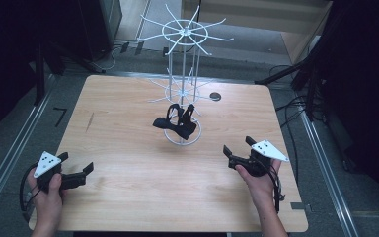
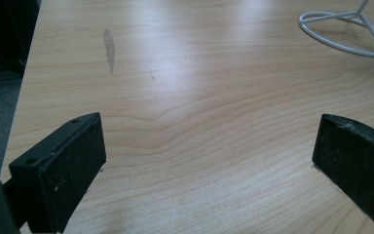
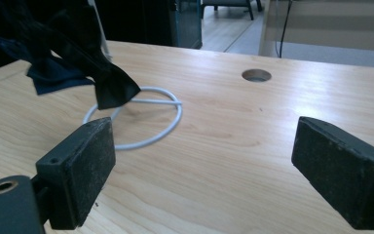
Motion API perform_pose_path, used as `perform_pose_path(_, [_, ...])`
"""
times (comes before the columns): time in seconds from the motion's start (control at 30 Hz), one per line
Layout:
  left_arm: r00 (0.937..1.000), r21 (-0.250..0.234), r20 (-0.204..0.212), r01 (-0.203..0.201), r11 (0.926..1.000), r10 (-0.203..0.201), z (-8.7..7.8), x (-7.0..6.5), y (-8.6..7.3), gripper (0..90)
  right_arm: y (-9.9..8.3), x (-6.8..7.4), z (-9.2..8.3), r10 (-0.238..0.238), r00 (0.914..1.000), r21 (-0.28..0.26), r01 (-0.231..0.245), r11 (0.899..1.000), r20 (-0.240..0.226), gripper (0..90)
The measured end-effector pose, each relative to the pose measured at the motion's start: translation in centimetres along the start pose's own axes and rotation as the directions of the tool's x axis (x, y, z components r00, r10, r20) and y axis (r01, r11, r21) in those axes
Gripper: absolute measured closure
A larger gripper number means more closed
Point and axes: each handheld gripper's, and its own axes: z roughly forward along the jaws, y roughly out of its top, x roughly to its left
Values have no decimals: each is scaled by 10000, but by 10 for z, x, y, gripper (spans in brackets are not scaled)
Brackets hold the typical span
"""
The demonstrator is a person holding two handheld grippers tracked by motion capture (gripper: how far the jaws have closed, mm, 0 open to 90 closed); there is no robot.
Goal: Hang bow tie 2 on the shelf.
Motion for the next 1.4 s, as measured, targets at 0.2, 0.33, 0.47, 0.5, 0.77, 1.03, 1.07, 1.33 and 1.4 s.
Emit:
perform_pose_path(0.2, [10000, -23, -2, 24, 10000, -24, 0, 0, 0, 0, -10, -11, -9, 37, 9998, 158, -40, 9999, 215, 89])
perform_pose_path(0.33, [10000, -26, -17, 24, 10000, -24, 0, 0, 0, 0, -14, -15, -12, 47, 9996, 225, -53, 9997, 274, 89])
perform_pose_path(0.47, [10000, -23, -5, 31, 10000, -31, 0, 0, 0, 0, -18, -20, -16, 88, 9993, 334, -100, 9994, 364, 89])
perform_pose_path(0.5, [10000, -22, -6, 32, 10000, -32, 0, 0, 0, 0, -19, -22, -18, 98, 9992, 358, -112, 9993, 385, 89])
perform_pose_path(0.77, [10000, -47, -5, 67, 10000, -67, 0, 0, 0, 0, -27, -34, -25, 194, 9978, 526, -227, 9984, 626, 90])
perform_pose_path(1.03, [10000, -55, -5, 84, 9999, -84, 0, 0, 0, 0, -35, -46, -35, 316, 9961, 631, -368, 9973, 821, 91])
perform_pose_path(1.07, [10000, -55, -5, 84, 9999, -84, 0, 0, 0, 0, -35, -46, -35, 316, 9961, 631, -368, 9973, 821, 91])
perform_pose_path(1.33, [10000, -58, -2, 79, 10000, -79, 0, 0, 0, 0, -42, -55, -45, 267, 9940, 788, -352, 9963, 1062, 91])
perform_pose_path(1.4, [10000, -57, -11, 68, 10000, -68, 0, 0, 0, 0, -43, -56, -46, 299, 9933, 804, -389, 9960, 1112, 91])
